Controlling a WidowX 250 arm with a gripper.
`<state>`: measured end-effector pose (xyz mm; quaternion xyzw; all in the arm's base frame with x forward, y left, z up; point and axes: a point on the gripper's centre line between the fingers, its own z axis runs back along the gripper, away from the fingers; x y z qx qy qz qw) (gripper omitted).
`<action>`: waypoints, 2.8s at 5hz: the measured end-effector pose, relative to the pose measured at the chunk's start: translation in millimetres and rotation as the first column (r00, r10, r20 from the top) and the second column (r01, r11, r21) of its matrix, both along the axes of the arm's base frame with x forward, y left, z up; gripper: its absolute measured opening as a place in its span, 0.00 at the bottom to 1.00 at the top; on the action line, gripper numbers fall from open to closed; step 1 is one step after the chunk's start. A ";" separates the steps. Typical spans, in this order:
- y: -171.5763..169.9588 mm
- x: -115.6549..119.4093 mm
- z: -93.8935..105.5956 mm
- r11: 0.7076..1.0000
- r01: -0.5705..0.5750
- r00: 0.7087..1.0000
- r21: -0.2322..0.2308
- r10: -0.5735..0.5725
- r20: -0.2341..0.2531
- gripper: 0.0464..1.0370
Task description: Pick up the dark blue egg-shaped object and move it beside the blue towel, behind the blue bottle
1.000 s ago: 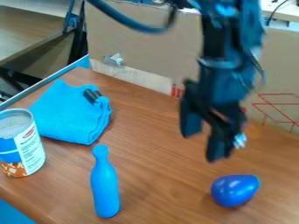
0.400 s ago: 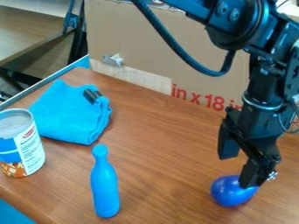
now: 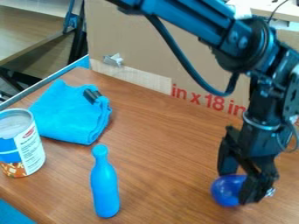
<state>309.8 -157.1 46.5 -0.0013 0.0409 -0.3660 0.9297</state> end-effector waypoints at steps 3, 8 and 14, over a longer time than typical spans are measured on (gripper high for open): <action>19.8 2.2 -16.5 0.999 -0.047 0.996 0.015 0.048 -0.074 0.79; 158.0 45.5 47.1 0.882 -0.470 0.882 0.045 0.468 0.050 0.79; 195.0 10.4 -9.2 0.863 -0.497 0.851 0.088 0.505 -0.146 0.98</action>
